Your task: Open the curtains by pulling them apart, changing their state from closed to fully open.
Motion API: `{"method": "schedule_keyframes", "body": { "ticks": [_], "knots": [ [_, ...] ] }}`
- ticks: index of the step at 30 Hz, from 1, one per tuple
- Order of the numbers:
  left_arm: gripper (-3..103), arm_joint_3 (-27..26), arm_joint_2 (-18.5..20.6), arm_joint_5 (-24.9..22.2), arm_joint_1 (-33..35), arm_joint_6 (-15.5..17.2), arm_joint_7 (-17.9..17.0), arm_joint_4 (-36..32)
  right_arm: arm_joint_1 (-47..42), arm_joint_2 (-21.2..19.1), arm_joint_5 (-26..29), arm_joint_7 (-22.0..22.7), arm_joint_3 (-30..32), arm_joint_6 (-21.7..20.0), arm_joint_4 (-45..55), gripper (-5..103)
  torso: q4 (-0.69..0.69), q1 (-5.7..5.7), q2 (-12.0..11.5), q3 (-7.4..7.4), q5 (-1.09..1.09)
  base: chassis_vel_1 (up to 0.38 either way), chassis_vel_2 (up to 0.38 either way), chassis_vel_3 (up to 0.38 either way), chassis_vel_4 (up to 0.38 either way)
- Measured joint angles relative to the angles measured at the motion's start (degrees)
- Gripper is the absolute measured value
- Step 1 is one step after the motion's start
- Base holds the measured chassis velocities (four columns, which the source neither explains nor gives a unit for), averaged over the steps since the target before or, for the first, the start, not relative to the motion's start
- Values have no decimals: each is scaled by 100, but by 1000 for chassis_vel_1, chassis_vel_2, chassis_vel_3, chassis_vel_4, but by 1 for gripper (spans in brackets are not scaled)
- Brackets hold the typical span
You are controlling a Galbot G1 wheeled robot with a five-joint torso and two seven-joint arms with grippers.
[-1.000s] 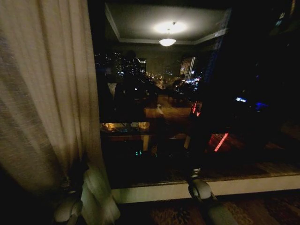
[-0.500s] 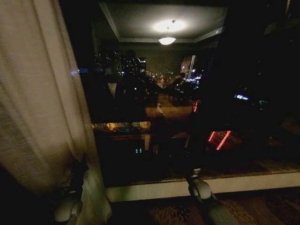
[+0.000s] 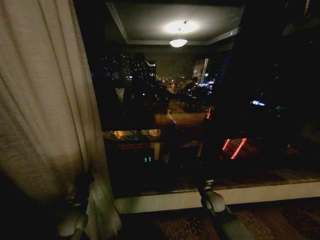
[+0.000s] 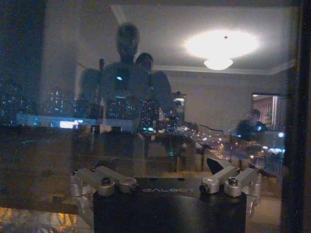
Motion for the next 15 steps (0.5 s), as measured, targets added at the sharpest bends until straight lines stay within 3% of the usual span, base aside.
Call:
{"method": "schedule_keyframes", "body": {
  "ticks": [13,14,15],
  "knots": [
    [0,16,25,-10,-35,-30,9,56,0,1,0,0,-1,0,1,100,2,-1,0,-1,-4,174,155,-189,-157],
    [0,19,7,-12,-44,-44,-8,67,-1,5,0,-9,-8,0,4,100,13,0,1,-1,-17,76,83,-42,-104],
    [0,34,21,-12,-45,-32,6,88,4,2,-1,-2,2,4,5,100,2,-1,0,-1,-4,42,83,-42,2]
  ]
}}
